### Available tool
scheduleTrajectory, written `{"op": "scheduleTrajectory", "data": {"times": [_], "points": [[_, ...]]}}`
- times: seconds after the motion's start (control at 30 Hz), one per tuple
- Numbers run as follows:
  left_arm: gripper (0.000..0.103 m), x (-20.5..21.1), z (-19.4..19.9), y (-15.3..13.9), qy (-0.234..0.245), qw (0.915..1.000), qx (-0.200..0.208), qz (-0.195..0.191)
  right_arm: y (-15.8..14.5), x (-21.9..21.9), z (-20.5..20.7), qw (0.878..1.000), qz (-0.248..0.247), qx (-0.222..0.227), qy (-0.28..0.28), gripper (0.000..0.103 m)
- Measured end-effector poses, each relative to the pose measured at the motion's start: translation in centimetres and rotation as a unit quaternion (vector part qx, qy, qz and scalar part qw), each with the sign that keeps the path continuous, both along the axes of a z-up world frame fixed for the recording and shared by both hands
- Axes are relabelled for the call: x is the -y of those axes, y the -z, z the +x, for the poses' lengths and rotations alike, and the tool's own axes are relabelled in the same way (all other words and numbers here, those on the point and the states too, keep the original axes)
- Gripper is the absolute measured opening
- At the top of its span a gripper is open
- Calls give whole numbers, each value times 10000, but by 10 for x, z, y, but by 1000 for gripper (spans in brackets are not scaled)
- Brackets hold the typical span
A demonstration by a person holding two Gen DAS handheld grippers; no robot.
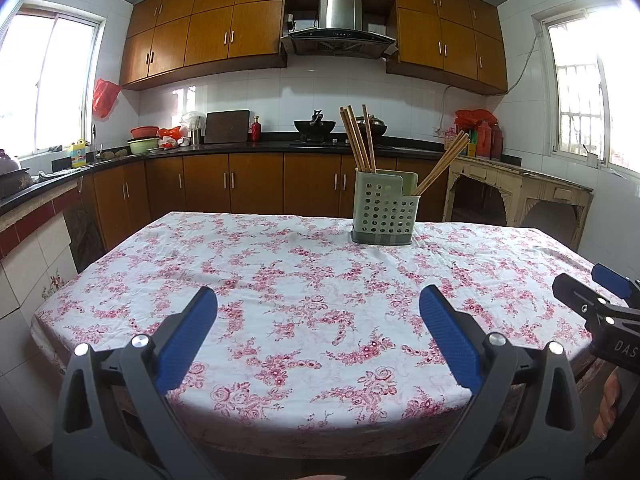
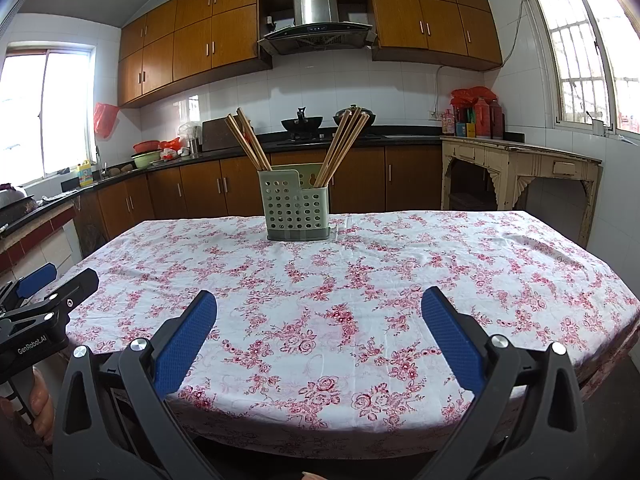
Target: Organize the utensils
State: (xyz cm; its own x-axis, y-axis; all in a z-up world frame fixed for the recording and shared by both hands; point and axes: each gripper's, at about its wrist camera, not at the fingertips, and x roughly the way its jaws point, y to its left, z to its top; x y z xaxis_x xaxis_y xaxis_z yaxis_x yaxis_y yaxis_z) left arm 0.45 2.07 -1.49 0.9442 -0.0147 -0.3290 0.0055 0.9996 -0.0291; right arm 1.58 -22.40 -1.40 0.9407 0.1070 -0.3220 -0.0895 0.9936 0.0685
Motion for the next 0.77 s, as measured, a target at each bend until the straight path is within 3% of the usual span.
{"op": "scheduleTrajectory", "data": {"times": [0.77], "points": [[99,-4,2,1,-27,10000,-52,-12,-1,1,-1,10000,2,-5,-3,101]]}}
